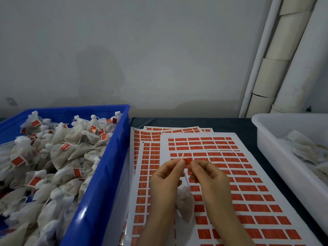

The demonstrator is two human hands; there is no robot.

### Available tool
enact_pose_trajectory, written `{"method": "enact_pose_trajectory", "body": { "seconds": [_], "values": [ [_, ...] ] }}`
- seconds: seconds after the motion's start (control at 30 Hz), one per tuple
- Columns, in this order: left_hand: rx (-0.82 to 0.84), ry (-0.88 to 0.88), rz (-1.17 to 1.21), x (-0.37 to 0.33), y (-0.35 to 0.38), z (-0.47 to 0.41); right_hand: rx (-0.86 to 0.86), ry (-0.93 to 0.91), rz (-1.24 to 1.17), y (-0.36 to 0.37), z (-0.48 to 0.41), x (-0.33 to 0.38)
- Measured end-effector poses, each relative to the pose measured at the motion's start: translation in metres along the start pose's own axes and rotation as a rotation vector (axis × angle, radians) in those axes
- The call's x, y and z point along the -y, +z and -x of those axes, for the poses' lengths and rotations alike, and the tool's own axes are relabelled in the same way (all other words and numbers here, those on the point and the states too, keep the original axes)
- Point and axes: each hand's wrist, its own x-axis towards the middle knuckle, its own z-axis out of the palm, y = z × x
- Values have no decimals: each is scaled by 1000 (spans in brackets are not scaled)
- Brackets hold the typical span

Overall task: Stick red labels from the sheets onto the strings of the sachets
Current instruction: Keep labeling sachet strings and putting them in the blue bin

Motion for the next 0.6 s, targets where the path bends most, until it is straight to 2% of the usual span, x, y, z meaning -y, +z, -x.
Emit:
{"method": "enact_pose_trajectory", "body": {
  "seconds": [0.17,0.47,0.6],
  "values": [
    [-10,17,-13,1,-1,-2,10,9,-33,-2,0,0],
    [-77,125,-272,7,-2,-4,103,15,-66,-1,2,3],
    [-100,141,-319,10,-5,-5,174,22,-5,0,1,1]
  ]
}}
